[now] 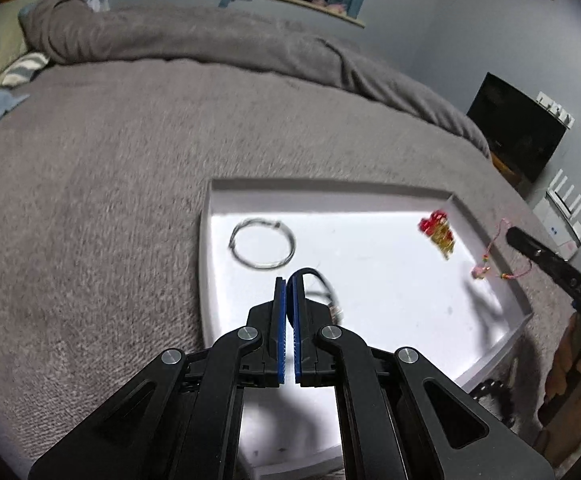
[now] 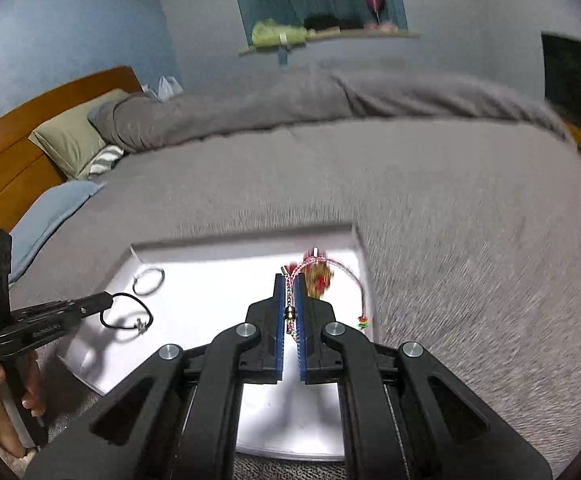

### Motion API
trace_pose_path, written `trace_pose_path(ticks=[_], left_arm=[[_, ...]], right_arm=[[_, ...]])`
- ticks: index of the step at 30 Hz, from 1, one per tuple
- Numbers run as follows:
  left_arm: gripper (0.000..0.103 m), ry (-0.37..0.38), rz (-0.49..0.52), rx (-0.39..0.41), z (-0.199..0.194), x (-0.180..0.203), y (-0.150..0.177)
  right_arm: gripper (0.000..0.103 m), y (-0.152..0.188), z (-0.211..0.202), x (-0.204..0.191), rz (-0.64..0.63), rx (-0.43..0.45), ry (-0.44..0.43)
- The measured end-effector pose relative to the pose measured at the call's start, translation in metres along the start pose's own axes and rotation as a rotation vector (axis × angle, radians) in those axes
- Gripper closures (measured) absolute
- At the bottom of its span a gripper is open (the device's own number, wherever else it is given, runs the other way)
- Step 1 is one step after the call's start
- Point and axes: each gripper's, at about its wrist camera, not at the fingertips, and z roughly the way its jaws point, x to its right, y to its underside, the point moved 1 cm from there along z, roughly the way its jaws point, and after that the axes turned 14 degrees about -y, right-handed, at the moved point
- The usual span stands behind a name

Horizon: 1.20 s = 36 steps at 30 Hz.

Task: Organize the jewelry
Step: 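Open both grippers to drop the hair tie and pink bracelet into the tray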

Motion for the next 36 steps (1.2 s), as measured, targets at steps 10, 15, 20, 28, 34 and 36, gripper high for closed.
trace_pose_path(ticks=[10,15,20,28,34,36], left_arm=[[0.099,-0.058,0.049,0.002,0.005,0.006,0.007],[0.099,-0.074,0.047,0.011,0.007,0.005,0.007],[0.099,-0.068,0.045,0.015,0.006,0.003,0.008],[0.08,-0.03,0.025,0.057,-0.003,0.001,0.008],[0.049,-0.014,-0.015,0.147,-0.024,-0.001,0.006],[0.035,-0.016,-0.018,0.172,-0.029,0.0,0.005]], right_arm=[[0.098,0.025,0.027,-0.005,0.008,-0.117,-0.04],[0.098,0.026,0.023,-0.006,0.007,-0.099,-0.045],[0.097,0.025,0.017,-0.003,0.019,-0.084,-0.053],[0.067,0.021,0.006,-0.006,0.013,-0.03,-0.071],[0.051,0.017,-0.008,-0.005,0.015,0.046,-0.088],[0.045,0.016,-0.013,-0.006,0.01,0.072,-0.092]])
